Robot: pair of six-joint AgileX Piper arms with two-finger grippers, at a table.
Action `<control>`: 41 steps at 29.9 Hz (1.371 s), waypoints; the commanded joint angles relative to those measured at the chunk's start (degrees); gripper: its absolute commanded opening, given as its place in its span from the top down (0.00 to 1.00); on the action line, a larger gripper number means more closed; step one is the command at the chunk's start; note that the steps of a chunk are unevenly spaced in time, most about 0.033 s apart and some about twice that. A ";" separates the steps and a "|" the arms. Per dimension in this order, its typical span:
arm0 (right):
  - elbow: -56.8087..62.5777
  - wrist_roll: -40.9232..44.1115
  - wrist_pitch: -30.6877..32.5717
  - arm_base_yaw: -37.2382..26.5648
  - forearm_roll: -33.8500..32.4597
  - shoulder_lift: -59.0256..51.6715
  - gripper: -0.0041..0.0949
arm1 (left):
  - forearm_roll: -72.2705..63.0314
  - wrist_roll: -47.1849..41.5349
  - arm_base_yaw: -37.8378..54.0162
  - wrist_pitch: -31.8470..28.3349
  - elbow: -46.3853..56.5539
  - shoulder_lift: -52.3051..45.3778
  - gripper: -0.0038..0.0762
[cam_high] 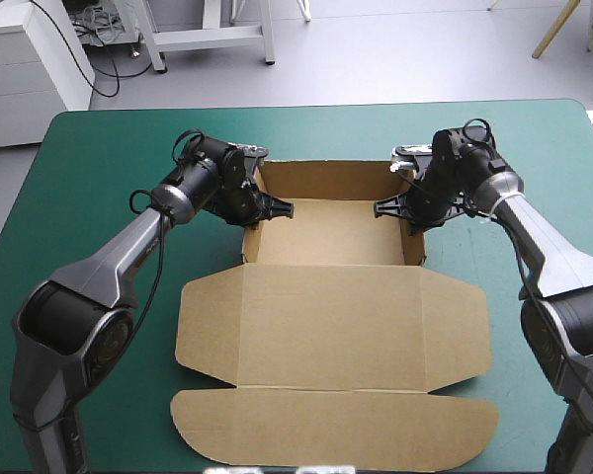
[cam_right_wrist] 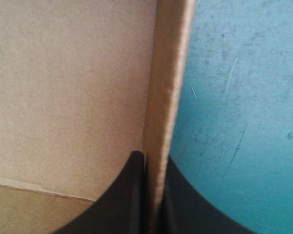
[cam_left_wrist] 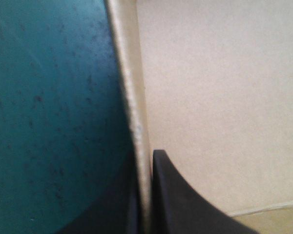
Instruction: Fold the box
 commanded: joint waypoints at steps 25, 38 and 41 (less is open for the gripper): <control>-1.46 -2.86 -2.88 1.91 0.61 -2.24 0.19 | 0.83 2.04 -0.01 -1.11 -1.79 -1.05 0.27; -4.69 -1.62 -5.43 1.80 0.51 -5.67 0.02 | 5.29 2.04 -0.01 7.03 -11.48 -1.05 0.18; -6.62 -1.06 -5.20 1.80 0.39 -8.44 0.03 | 8.54 2.31 -0.01 10.86 -19.00 -1.45 0.18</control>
